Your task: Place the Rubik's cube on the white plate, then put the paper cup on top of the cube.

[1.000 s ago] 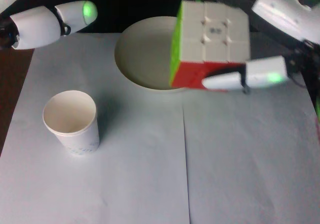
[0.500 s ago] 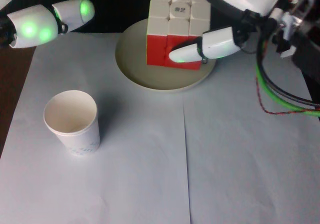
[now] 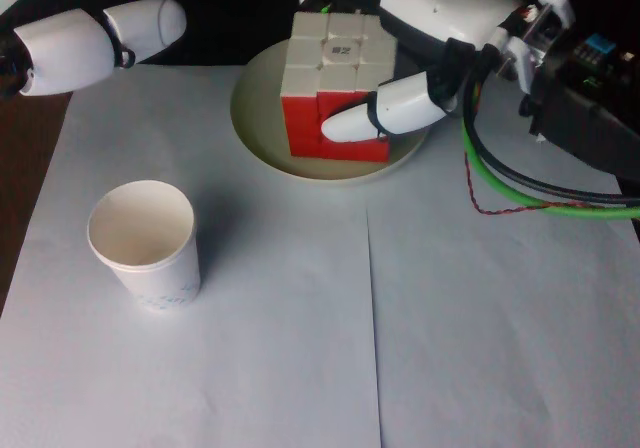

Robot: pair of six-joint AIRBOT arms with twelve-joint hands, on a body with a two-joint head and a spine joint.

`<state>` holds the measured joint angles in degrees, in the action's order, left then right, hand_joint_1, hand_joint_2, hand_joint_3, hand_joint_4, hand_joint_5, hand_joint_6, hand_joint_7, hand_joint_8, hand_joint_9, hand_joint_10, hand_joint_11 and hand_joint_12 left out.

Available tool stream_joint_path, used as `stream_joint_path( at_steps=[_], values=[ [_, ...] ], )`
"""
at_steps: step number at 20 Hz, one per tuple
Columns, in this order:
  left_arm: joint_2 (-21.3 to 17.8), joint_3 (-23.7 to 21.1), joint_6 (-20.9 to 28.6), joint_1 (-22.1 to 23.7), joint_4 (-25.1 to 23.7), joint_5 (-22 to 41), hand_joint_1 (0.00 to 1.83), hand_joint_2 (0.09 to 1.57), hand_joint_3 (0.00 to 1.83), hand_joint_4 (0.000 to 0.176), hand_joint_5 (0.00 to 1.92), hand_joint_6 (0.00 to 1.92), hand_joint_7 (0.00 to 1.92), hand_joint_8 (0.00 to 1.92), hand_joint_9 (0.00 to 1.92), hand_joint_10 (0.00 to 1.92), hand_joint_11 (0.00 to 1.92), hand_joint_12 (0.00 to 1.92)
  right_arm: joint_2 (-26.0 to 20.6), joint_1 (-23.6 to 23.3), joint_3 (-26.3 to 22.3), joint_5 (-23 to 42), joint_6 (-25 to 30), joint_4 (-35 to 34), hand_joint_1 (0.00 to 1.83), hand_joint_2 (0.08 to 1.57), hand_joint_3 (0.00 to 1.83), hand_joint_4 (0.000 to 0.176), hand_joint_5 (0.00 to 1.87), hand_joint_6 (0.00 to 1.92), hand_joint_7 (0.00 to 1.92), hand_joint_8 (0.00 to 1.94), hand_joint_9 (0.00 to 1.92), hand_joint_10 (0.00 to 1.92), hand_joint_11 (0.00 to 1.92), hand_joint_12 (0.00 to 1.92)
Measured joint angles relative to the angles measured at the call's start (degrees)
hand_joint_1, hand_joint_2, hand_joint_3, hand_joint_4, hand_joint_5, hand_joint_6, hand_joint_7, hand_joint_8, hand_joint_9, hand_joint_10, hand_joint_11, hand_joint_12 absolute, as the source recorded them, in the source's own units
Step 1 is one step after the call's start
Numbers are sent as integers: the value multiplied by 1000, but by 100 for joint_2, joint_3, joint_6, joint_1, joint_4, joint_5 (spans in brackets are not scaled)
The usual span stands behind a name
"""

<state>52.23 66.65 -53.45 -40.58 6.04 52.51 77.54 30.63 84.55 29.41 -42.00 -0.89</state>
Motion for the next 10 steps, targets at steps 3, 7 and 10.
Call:
stream_joint_path(
  at_steps=[3,7,10],
  values=[
    [0,0,0,-2,2,0,278,1321,3,88,78,0,0,0,0,0,0,223,-2,0,2,37,7,-50,687,1131,0,0,163,26,195,1,0,703,0,1351],
    [0,0,2,-22,9,9,282,1327,1,87,69,1,0,0,0,0,0,211,-7,0,11,114,13,-107,666,1099,0,42,0,0,0,0,22,287,0,771],
    [0,0,2,-50,15,15,341,1319,0,88,80,2,0,0,0,0,0,160,-96,0,-227,111,13,-133,617,1062,0,58,0,0,0,0,29,138,0,579]
  ],
)
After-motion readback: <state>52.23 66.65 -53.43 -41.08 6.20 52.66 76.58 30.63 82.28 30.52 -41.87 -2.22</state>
